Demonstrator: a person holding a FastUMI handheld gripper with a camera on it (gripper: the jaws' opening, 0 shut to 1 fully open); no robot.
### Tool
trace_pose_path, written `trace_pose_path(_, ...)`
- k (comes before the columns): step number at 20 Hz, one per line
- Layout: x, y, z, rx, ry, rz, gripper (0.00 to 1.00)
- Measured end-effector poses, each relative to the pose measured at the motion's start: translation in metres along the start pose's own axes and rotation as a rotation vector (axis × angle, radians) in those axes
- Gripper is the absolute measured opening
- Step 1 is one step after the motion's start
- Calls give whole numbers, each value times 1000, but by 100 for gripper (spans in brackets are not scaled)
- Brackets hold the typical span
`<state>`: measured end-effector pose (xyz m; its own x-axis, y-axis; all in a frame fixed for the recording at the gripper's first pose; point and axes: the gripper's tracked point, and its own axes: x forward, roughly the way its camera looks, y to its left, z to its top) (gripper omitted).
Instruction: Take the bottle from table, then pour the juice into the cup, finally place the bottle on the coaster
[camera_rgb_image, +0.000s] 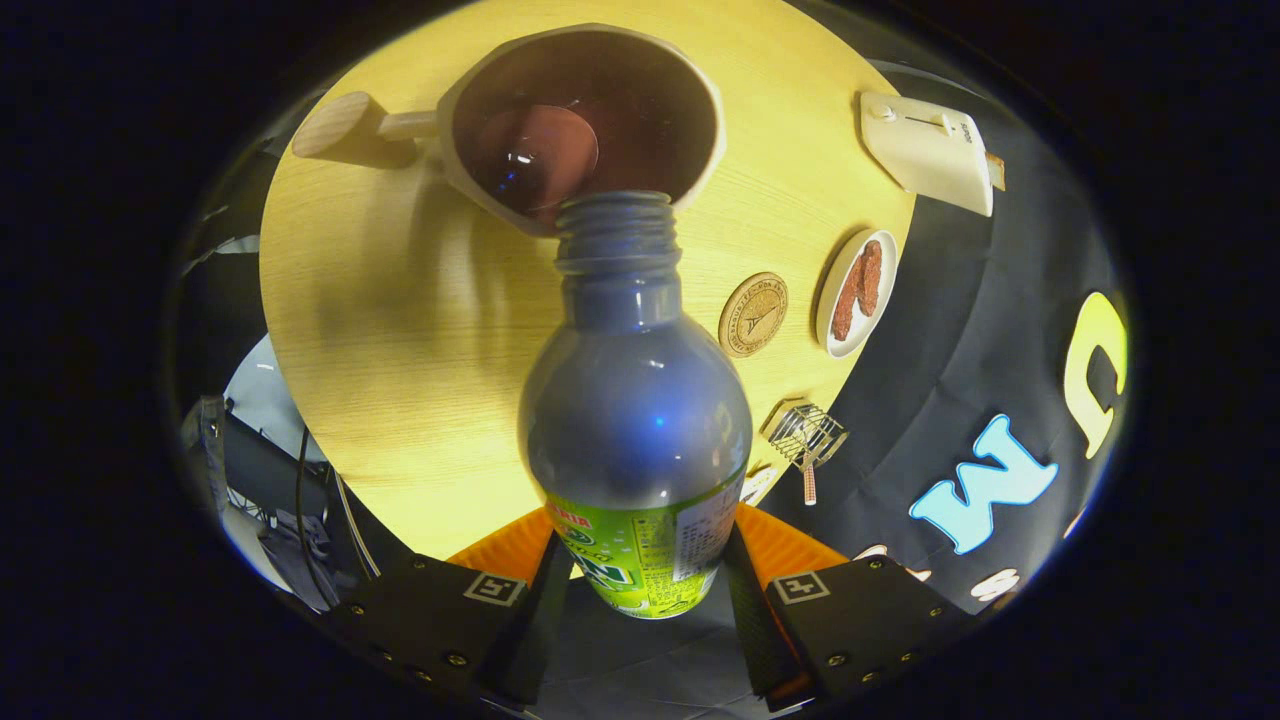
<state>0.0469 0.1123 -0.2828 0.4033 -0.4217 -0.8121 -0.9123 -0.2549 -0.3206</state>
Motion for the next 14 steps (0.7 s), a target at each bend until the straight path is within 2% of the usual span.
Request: trace_pose_path(14,-8,-6,-6,-44,48,2,75)
